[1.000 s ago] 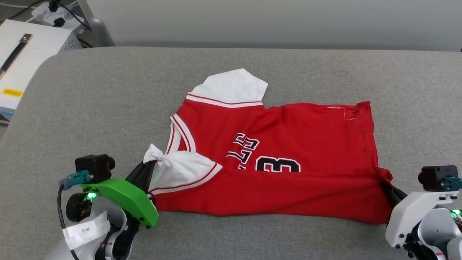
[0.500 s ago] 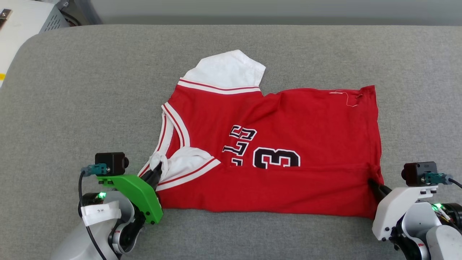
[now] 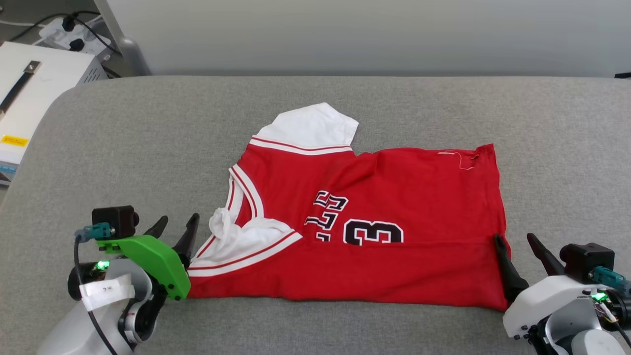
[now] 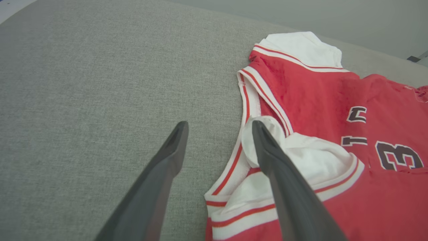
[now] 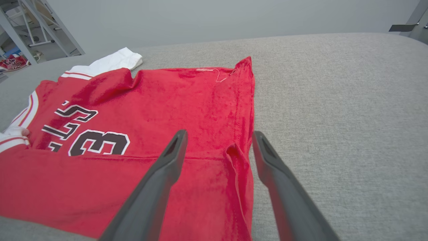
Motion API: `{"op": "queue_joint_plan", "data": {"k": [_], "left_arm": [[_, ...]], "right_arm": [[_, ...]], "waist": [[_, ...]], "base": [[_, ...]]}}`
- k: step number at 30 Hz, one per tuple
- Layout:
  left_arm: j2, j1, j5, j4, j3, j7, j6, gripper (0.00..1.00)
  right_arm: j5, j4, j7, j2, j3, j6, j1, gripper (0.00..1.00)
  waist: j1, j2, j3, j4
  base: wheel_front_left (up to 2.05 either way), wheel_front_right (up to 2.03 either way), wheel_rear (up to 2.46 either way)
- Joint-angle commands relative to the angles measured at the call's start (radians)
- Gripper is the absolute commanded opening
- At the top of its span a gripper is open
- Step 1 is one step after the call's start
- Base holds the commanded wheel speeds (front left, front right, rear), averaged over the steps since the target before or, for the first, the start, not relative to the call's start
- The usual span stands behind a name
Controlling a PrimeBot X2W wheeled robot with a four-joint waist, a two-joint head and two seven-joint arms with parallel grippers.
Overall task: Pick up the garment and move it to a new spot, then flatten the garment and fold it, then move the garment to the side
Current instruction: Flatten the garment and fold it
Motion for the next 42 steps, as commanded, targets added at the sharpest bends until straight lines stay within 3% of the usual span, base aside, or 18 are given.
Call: {"op": "queue_joint_plan", "data": {"k": [1, 8, 15, 22, 28, 29, 30, 31, 32, 38, 42], "left_arm": [[0.024, 0.003, 0.001, -0.022, 0.004, 0.019, -0.006, 1.00], [0.143, 0.036, -0.068, -0.207, -0.017, 0.258, 0.005, 1.00], [0.217, 0.081, -0.170, -0.368, -0.032, 0.495, 0.100, 1.00], [0.204, 0.085, -0.191, -0.347, -0.057, 0.580, 0.173, 1.00], [0.161, 0.077, -0.198, -0.285, -0.105, 0.650, 0.180, 1.00], [0.154, 0.078, -0.200, -0.278, -0.115, 0.663, 0.177, 0.73], [0.145, 0.079, -0.204, -0.272, -0.123, 0.673, 0.172, 0.35], [0.139, 0.079, -0.204, -0.268, -0.129, 0.674, 0.164, 0.04], [0.130, 0.081, -0.208, -0.262, -0.135, 0.679, 0.155, 0.00], [0.114, 0.089, -0.203, -0.248, -0.132, 0.631, 0.114, 0.00], [0.176, 0.104, -0.180, -0.328, -0.090, 0.557, 0.115, 0.00]], "right_arm": [[-0.007, -0.017, -0.011, 0.011, -0.008, -0.001, 0.018, 1.00], [-0.034, -0.106, 0.004, 0.049, -0.041, -0.001, 0.075, 1.00], [-0.051, -0.185, 0.025, 0.069, -0.057, -0.001, 0.075, 1.00], [-0.055, -0.217, 0.043, 0.078, -0.053, -0.001, 0.046, 1.00], [-0.046, -0.217, 0.054, 0.081, -0.060, -0.001, 0.038, 1.00], [-0.043, -0.217, 0.056, 0.081, -0.060, -0.001, 0.037, 1.00], [-0.040, -0.216, 0.058, 0.081, -0.061, -0.001, 0.036, 1.00], [-0.038, -0.216, 0.060, 0.081, -0.063, -0.001, 0.035, 1.00], [-0.033, -0.217, 0.063, 0.082, -0.067, -0.001, 0.034, 1.00], [-0.012, -0.223, 0.098, 0.078, -0.097, -0.001, 0.033, 1.00], [0.035, -0.216, 0.277, 0.032, -0.121, -0.001, 0.034, 1.00]], "waist": [[0.0000, 0.0000, -0.027, -0.006], [0.0000, 0.0000, -0.015, -0.018], [0.0000, 0.0000, 0.051, -0.038], [0.0000, 0.0000, 0.122, -0.057], [0.0000, 0.0000, 0.146, -0.065], [0.0000, 0.0000, 0.147, -0.066], [0.0000, 0.0000, 0.147, -0.067], [0.0000, 0.0000, 0.147, -0.067], [0.0000, 0.0000, 0.146, -0.067], [0.0000, 0.0000, 0.125, -0.054], [0.0000, 0.0000, 0.091, -0.035]], "base": [[0.00, 0.00, 0.00], [0.00, 0.00, 0.00], [0.00, 0.00, 0.00], [0.00, 0.00, 0.00], [0.00, 0.00, 0.00], [0.00, 0.00, 0.00], [0.00, 0.00, 0.00], [0.00, 0.00, 0.00], [0.00, 0.00, 0.00], [0.00, 0.00, 0.00], [0.00, 0.00, 0.00]]}}
